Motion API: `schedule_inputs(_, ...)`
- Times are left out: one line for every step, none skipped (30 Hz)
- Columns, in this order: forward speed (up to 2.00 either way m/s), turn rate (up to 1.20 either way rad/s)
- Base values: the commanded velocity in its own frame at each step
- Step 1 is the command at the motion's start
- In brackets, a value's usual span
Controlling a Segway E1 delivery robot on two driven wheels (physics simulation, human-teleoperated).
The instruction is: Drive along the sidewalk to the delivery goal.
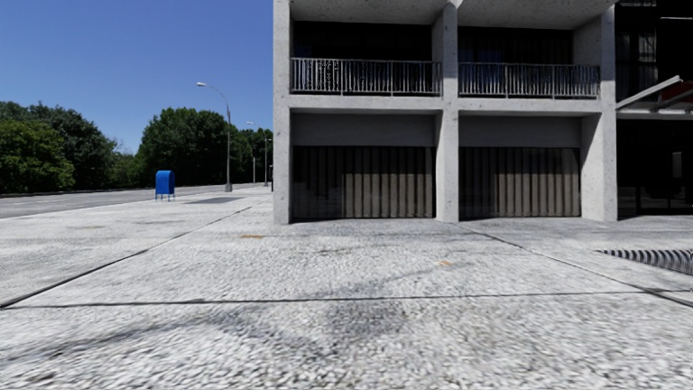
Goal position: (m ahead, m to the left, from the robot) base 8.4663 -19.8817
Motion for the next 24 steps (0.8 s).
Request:
schedule_inputs(1.2,0.0)
schedule_inputs(1.2,0.0)
schedule_inputs(1.2,0.0)
schedule_inputs(1.2,0.0)
schedule_inputs(1.2,0.0)
schedule_inputs(1.2,0.0)
schedule_inputs(1.2,0.0)
schedule_inputs(1.2,0.0)
schedule_inputs(1.2,0.0)
schedule_inputs(1.2,0.0)
schedule_inputs(1.2,0.0)
schedule_inputs(1.2,0.0)
schedule_inputs(1.2,0.0)
schedule_inputs(1.2,0.0)
schedule_inputs(1.2,0.0)
schedule_inputs(1.21,0.0)
schedule_inputs(1.21,0.0)
schedule_inputs(1.21,0.0)
schedule_inputs(1.21,0.0)
schedule_inputs(1.21,-0.05)
schedule_inputs(1.21,-0.23)
schedule_inputs(1.21,-0.3)
schedule_inputs(1.22,-0.42)
schedule_inputs(1.3,-0.48)
